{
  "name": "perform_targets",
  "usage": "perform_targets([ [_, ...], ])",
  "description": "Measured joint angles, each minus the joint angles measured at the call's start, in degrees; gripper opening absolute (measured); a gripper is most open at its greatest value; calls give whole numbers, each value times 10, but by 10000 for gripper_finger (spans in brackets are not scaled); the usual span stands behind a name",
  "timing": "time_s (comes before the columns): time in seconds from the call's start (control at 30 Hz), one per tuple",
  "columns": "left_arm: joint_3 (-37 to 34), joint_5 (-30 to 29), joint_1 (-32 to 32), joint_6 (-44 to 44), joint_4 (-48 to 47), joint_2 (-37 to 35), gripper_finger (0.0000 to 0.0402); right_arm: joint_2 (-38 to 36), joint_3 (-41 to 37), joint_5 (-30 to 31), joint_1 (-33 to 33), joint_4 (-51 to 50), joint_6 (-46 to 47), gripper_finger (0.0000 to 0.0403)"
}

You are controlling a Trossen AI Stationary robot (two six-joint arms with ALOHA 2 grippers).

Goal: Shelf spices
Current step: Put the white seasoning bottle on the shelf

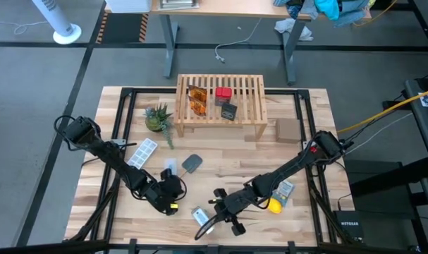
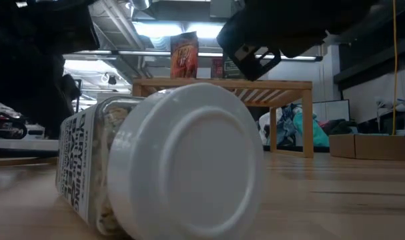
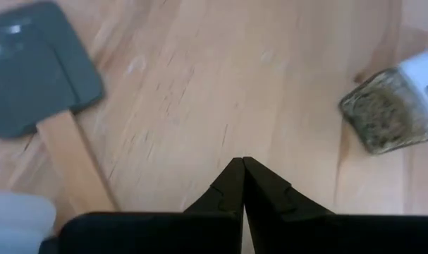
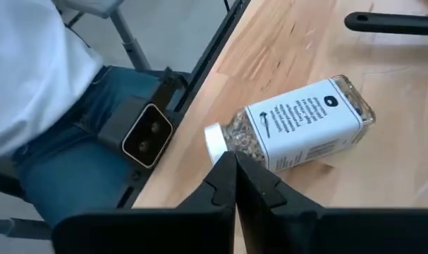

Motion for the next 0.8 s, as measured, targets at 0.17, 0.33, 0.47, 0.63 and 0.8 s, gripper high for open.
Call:
perform_targets([
  [0.17, 0, -10, 5, 17, 24, 0, 0, 0, 0, -13, 2, 0, 4, 7],
  [0.33, 0, -11, 9, 51, 80, 17, 0, 22, 0, -53, 2, 3, 39, 7],
  [0.47, 0, 0, 14, 62, 108, 54, 0, 43, 0, -65, 2, 21, 47, 7],
  [0.63, 0, 6, 20, 54, 135, 85, 0, 57, 0, -71, 2, 53, 45, 7],
  [0.8, 0, 38, 20, 73, 206, 108, 0, 73, 0, -71, 2, 64, 47, 7],
])
